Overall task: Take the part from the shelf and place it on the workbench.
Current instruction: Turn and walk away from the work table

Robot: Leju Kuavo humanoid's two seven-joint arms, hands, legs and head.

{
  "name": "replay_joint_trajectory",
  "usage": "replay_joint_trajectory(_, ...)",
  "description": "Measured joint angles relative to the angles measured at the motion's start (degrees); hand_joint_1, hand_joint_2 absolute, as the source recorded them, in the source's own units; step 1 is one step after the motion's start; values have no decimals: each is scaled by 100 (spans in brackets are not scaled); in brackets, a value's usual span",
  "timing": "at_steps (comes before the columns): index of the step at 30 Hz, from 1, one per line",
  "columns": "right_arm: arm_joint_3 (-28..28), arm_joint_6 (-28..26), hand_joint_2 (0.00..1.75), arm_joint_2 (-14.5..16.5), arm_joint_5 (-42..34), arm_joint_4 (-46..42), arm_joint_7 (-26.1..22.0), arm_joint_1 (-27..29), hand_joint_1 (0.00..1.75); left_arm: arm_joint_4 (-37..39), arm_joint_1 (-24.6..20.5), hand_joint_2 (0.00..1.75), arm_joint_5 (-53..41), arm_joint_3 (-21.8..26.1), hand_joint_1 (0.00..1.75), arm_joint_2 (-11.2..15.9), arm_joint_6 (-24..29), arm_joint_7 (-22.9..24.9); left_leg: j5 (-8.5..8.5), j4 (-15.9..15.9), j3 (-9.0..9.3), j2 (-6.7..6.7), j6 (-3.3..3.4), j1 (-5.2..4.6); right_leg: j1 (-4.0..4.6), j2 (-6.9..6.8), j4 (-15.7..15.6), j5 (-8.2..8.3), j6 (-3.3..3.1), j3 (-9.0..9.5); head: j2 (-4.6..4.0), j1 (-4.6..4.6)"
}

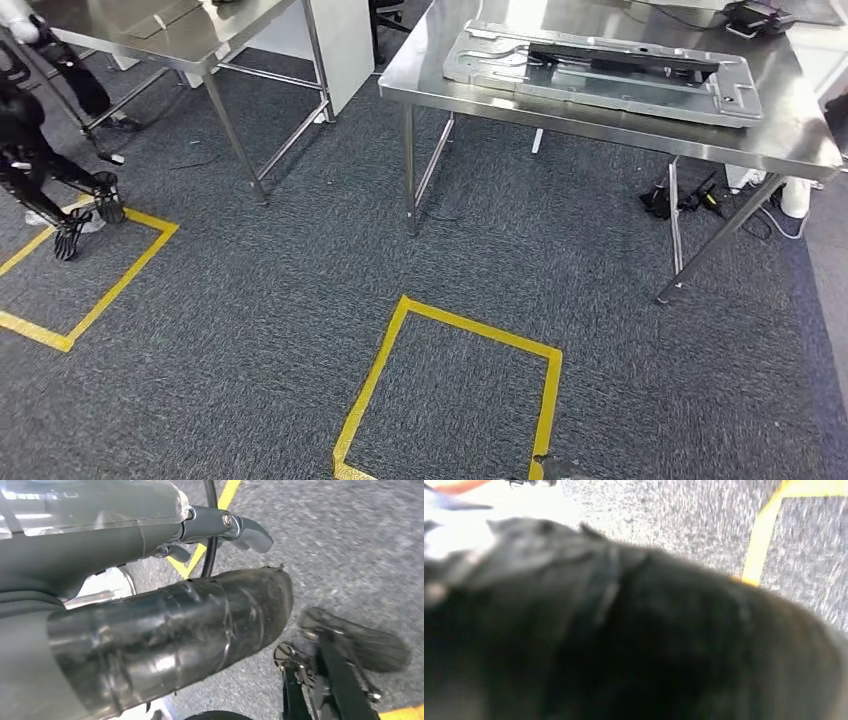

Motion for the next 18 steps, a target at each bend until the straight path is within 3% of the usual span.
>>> replay_joint_trajectory(1,-2,3,0,0,0,4,1,6,0,13,-3,0,-2,0,0,3,5,-1,-78,293,-32,26,-49,37,-3,-91,17,50,16,-80,-1,0)
replay_joint_trajectory(2,-6,7,0,0,0,7,1,5,0,27,-5,0,-4,0,0,7,16,-4,-22,429,16,44,-92,74,-8,-180,43,95,37,-167,0,0)
replay_joint_trajectory(3,-15,14,0,0,0,9,1,0,0,44,-5,0,-6,0,0,13,33,-9,125,348,178,73,-127,108,-16,-263,80,133,64,-256,1,0)
replay_joint_trajectory(4,-26,24,0,0,0,9,1,-8,0,64,-7,0,-8,0,0,20,53,-15,270,75,437,129,-153,136,-26,-337,125,161,92,-333,1,0)
replay_joint_trajectory(6,-54,47,0,-7,0,9,1,-24,0,111,-29,0,-9,0,0,40,91,-27,306,-763,1090,349,-156,137,-33,-475,235,204,158,-450,1,3)
replay_joint_trajectory(8,-75,62,0,-12,0,11,2,-47,0,156,-44,0,-8,0,0,66,122,-38,196,-1254,1372,465,-68,79,-36,-599,300,257,240,-497,1,18)
replay_joint_trajectory(10,-82,75,0,-6,0,13,0,-74,0,186,-30,0,-10,1,0,94,150,-47,248,-1310,1290,380,75,42,-70,-654,315,302,338,-512,2,29)
replay_joint_trajectory(11,-83,83,0,-3,1,13,-2,-78,0,202,-28,0,-14,1,0,105,162,-51,300,-1323,1243,335,147,36,-92,-561,363,230,379,-536,2,27)
replay_joint_trajectory(13,-83,95,0,2,8,14,-4,-58,0,240,-38,0,-24,2,0,123,185,-61,438,-1350,1112,242,279,28,-112,-209,736,-212,419,-656,2,28)
replay_joint_trajectory(15,-84,101,0,-2,17,20,3,-30,0,278,-49,0,-30,2,0,134,198,-78,573,-1341,944,120,344,-16,-85,39,1416,-762,392,-829,2,30)
replay_joint_trajectory(16,-84,102,0,-4,22,25,9,-23,0,296,-47,0,-31,3,0,138,201,-84,644,-1329,851,44,356,-41,-66,77,1694,-886,366,-865,2,29)
replay_joint_trajectory(17,-85,103,0,-6,27,28,14,-21,0,314,-43,0,-32,3,0,142,203,-90,712,-1313,759,-37,361,-63,-46,95,1814,-884,334,-826,2,28)
replay_joint_trajectory(18,-85,103,0,-7,33,30,15,-22,0,333,-39,0,-32,3,0,145,204,-92,776,-1294,666,-121,359,-80,-23,112,1723,-770,295,-681,2,28)
